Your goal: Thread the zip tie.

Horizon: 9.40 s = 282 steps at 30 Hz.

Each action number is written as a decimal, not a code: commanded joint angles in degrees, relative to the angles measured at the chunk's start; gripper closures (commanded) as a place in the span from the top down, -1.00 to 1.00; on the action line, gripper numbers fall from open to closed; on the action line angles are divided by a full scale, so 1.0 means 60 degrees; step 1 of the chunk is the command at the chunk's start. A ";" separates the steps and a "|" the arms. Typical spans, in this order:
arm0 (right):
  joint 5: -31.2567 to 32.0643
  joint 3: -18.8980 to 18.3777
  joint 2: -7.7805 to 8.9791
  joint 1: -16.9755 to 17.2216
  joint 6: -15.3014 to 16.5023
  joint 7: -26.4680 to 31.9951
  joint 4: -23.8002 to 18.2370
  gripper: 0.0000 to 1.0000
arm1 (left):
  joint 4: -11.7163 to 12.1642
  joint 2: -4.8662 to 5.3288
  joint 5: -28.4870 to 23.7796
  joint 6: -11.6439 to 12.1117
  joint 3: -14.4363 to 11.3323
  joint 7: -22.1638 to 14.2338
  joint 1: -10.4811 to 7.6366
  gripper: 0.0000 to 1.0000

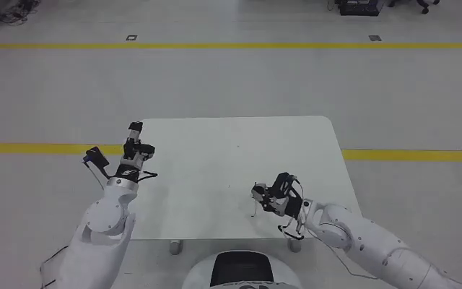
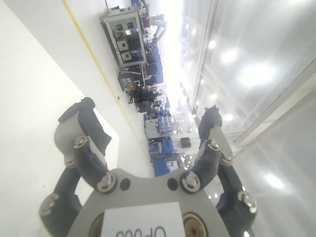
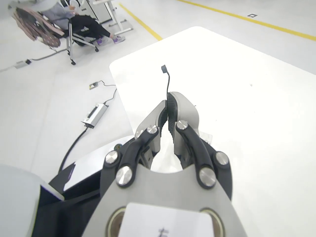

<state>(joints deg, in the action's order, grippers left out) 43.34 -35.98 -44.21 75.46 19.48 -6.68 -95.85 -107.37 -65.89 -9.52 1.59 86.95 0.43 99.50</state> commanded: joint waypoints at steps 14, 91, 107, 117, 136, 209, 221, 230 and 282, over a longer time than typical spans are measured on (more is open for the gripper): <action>-0.2473 0.0264 0.0206 -0.0254 -0.0001 -0.0633 0.0087 -1.00 | -0.0144 -0.0109 0.0325 -0.0200 -0.0948 -0.0057 -0.0127 1.00; -1.2057 -0.1204 -0.0924 -0.0379 -0.0503 0.4508 0.1148 -1.00 | 0.0957 0.0157 1.6579 -0.1428 -0.4294 0.1498 -0.1286 1.00; -1.2877 -0.1360 -0.1111 -0.0434 -0.1183 0.5261 0.1218 -1.00 | 0.2162 0.1795 1.6579 -0.2829 -0.7019 0.2359 -0.3774 1.00; -1.3083 -0.1396 -0.1164 -0.0477 -0.1364 0.5396 0.1282 -1.00 | 0.2761 0.2342 1.6579 -0.3306 -0.8265 0.2640 -0.4985 1.00; -1.4093 -0.1764 -0.1431 -0.0508 -0.2129 0.5378 0.1371 -1.00 | 0.3240 0.3183 1.6579 -0.3091 -1.1671 0.3549 -0.7652 1.00; -1.2720 -0.2436 -0.2603 0.0043 -0.3571 0.3239 0.0571 -1.00 | 0.3502 0.2972 1.6579 -0.2230 -1.2868 0.3619 -0.9399 -0.46; -1.2572 -0.2722 -0.2737 0.0253 -0.3498 0.3358 0.0558 -1.00 | 0.3367 0.2990 1.6579 -0.1670 -1.2868 0.3226 -0.9552 -0.54; -1.2435 -0.2880 -0.2832 0.0356 -0.3524 0.3454 0.0517 -1.00 | 0.3198 0.3017 1.6579 -0.1253 -1.2868 0.2944 -0.9648 -0.60; -1.1372 -0.4144 -0.3121 0.1339 -0.3333 0.3956 0.0284 1.00 | 0.3365 0.3141 1.6504 -0.0684 -1.2841 0.3151 -0.9054 -1.00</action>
<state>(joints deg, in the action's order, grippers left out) -25.30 -60.54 -62.99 83.20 -0.71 16.96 -94.03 -87.35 -47.06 89.88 -2.44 9.79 19.31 44.87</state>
